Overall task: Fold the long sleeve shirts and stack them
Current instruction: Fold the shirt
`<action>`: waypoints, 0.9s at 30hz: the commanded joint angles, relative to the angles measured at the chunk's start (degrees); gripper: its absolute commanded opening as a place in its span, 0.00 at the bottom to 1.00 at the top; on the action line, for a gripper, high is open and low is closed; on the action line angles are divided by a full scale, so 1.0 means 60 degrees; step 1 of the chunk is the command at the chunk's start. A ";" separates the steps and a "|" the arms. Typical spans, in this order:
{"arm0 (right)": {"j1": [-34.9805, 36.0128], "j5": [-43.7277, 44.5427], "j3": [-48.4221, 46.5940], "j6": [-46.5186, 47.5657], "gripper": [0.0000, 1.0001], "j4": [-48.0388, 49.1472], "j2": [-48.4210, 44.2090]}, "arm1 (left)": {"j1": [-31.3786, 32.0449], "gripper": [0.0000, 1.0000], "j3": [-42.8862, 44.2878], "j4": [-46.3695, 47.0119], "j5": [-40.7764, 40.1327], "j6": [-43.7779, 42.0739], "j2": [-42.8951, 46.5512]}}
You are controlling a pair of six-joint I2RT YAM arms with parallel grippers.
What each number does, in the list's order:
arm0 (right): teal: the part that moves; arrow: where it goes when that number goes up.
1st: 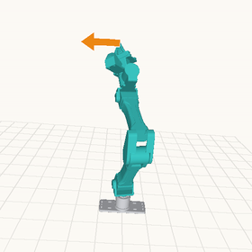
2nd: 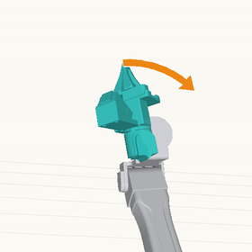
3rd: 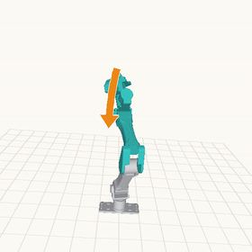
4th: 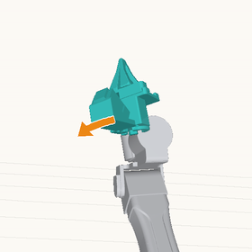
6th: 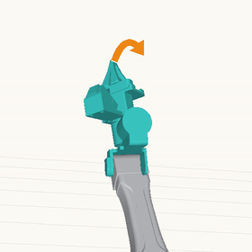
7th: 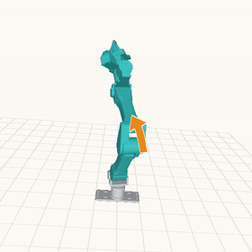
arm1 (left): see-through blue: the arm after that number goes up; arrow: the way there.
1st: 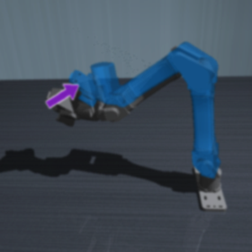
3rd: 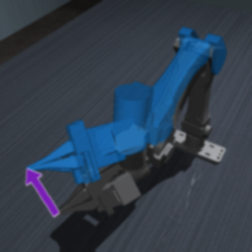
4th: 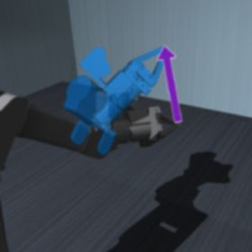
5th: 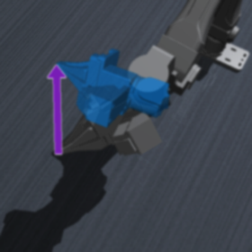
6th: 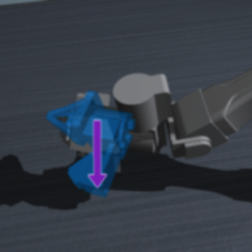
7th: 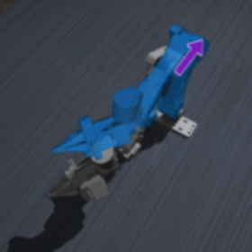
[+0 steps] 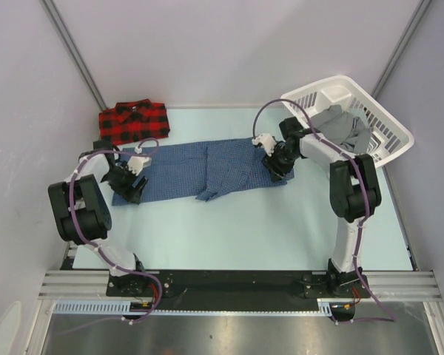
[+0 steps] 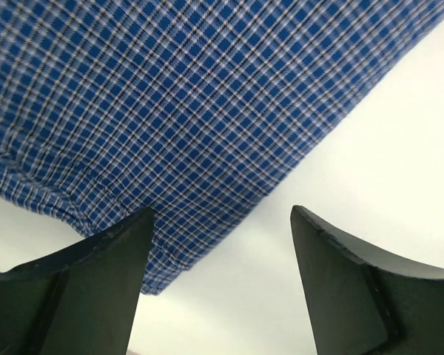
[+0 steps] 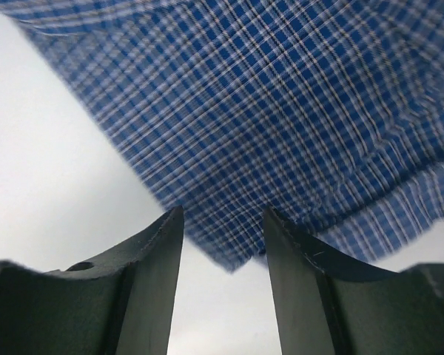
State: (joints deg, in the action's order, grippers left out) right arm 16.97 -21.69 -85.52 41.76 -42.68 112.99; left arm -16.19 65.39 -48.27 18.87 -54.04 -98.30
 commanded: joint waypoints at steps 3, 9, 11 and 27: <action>0.0072 0.0684 0.0306 0.0613 0.43 0.0887 0.0680 | 0.0178 0.73 -0.0437 0.0472 -0.1269 -0.0909 -0.0433; -0.0104 0.0600 0.0645 0.0659 0.40 0.0259 0.0111 | 0.0046 0.72 -0.0484 0.0151 -0.0952 -0.1130 0.0224; -0.0192 0.0307 0.0223 0.0352 0.49 0.0053 -0.0285 | 0.0090 0.77 0.0361 -0.0595 0.0651 -0.0824 0.0766; -0.1042 -0.1790 -0.2242 -0.2829 0.77 -0.0168 -0.2029 | 0.5523 0.88 0.0676 0.1888 0.2409 0.4684 0.0022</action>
State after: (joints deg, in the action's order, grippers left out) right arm 11.49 -30.65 -98.98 28.73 -43.70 102.43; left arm 14.92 71.88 -46.41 34.11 -37.21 -96.40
